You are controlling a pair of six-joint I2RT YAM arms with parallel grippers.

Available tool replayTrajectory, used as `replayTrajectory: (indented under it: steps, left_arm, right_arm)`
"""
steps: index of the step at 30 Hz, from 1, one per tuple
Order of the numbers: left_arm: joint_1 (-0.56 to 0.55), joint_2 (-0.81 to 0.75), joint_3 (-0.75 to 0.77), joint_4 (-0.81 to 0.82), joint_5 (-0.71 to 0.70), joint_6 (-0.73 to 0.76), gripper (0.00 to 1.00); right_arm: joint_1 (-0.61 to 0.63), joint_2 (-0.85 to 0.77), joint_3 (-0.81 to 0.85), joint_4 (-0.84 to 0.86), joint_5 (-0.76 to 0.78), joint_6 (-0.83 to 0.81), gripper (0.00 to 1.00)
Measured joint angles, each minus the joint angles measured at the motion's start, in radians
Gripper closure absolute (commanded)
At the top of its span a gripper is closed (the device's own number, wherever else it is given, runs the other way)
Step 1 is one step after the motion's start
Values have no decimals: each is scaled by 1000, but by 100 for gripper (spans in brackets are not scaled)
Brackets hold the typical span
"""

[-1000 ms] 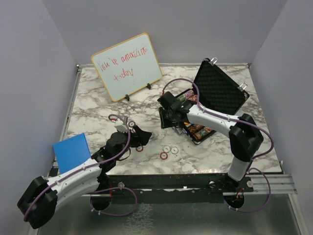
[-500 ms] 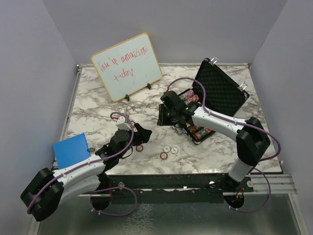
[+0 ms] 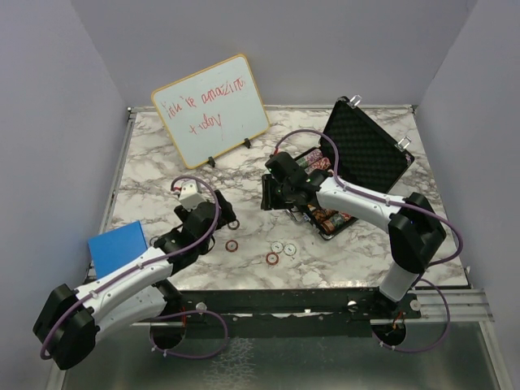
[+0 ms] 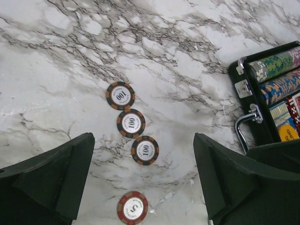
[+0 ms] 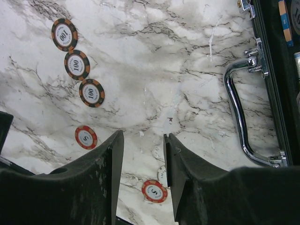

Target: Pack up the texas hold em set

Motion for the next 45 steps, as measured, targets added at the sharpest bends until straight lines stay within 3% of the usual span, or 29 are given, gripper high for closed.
replayTrajectory:
  steps: [8,19,30,37,39,42,45]
  left_arm:
    - [48,27,80,-113,-68,25,6]
    - [200,93,170,-260,-90,44,8]
    - [566,229,290,-369,69,119,8]
    - [715,241,270,-445,194,138,7]
    - [733,244,245,-449,227,137,13]
    - [754,265,201,-448,266,132,36]
    - [772,280,154,-423,279,117,39]
  right_arm:
    - [0,0,-3,2,5,-42,53]
    - [0,-26,-100,32,38,-126,51]
    - [0,-48,-197,120,21,-157,51]
    - [0,-48,-228,133,0,-166,51]
    - [0,-48,-228,135,-4,-172,51]
    - [0,-48,-229,139,-8,-180,51]
    - [0,-48,-230,141,-14,-183,51]
